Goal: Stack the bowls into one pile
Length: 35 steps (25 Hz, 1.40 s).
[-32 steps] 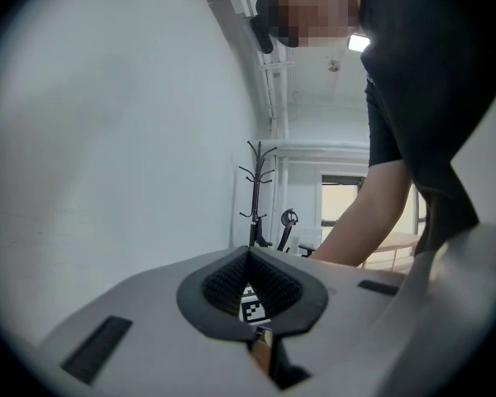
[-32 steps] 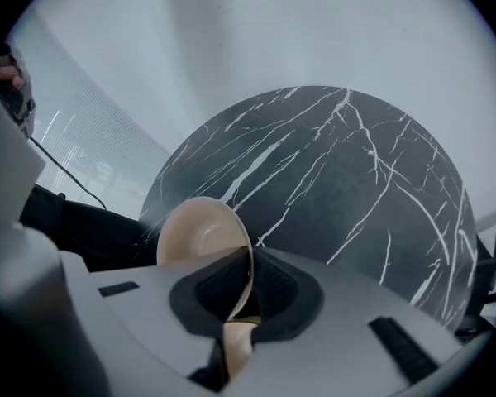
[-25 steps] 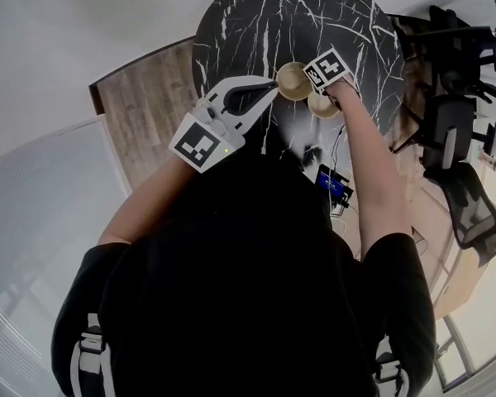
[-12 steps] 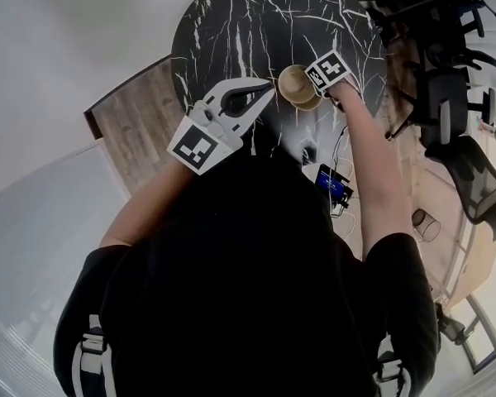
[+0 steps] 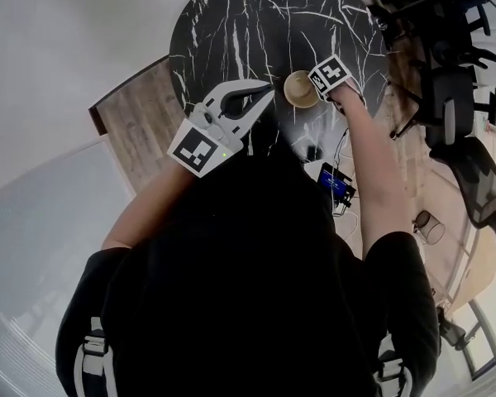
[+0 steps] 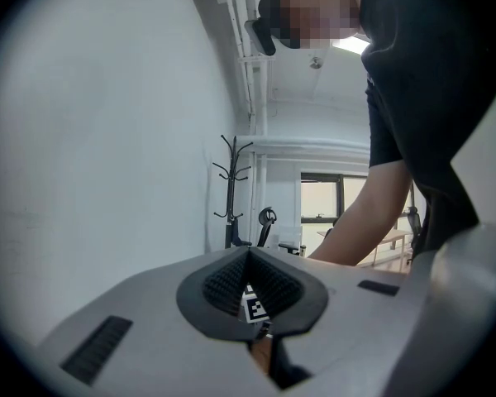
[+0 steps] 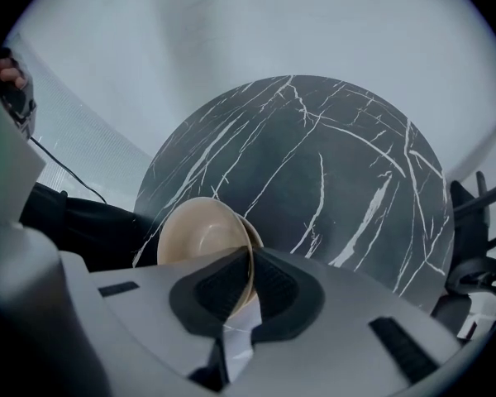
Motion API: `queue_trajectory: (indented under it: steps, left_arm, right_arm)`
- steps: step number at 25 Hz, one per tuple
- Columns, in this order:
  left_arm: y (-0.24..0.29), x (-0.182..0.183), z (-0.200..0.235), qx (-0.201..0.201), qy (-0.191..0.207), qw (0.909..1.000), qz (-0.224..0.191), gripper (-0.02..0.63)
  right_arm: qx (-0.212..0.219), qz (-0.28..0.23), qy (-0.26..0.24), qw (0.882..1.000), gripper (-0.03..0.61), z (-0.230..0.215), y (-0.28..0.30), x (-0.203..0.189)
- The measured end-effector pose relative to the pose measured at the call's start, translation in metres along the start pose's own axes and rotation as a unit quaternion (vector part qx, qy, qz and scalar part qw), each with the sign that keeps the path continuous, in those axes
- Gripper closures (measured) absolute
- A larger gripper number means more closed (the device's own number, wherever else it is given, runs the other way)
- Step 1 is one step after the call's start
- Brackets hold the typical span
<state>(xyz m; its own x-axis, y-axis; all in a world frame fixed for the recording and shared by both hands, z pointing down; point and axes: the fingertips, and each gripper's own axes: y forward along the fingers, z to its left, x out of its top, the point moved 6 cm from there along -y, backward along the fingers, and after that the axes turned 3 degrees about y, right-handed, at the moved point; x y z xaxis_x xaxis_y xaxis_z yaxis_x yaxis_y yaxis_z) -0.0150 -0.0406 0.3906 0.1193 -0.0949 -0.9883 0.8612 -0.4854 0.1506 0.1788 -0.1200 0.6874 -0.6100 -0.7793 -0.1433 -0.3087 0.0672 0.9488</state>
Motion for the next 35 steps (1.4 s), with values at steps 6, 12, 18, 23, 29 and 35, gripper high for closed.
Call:
queue_trajectory:
  steps: [6, 12, 18, 23, 29, 35]
  left_arm:
    - [0.006, 0.001, -0.009, 0.014, 0.002, 0.9999, 0.007, 0.611]
    - [0.012, 0.003, -0.020, 0.026, 0.003, 0.9996, 0.005, 0.611]
    - [0.021, 0.008, -0.036, 0.038, 0.007, 0.9993, 0.003, 0.611]
    - [0.030, 0.016, -0.045, 0.039, 0.009, 0.9992, -0.001, 0.611]
    - [0.041, 0.022, -0.043, 0.014, 0.018, 0.9997, -0.005, 0.611]
    - [0.049, 0.028, -0.039, -0.027, 0.025, 0.9993, -0.010, 0.611]
  right_arm:
    - [0.012, 0.007, -0.009, 1.000, 0.541, -0.002, 0.006, -0.006]
    - [0.014, -0.006, -0.019, 1.000, 0.520, -0.008, -0.003, -0.007]
    - [-0.007, -0.080, -0.055, 0.995, 0.520, -0.007, -0.046, -0.004]
    - [-0.018, -0.209, -0.086, 0.974, 0.522, 0.006, -0.099, -0.005]
    - [-0.040, -0.378, -0.069, 0.923, 0.543, 0.047, -0.187, -0.024]
    - [-0.052, -0.487, -0.030, 0.872, 0.560, 0.086, -0.252, -0.041]
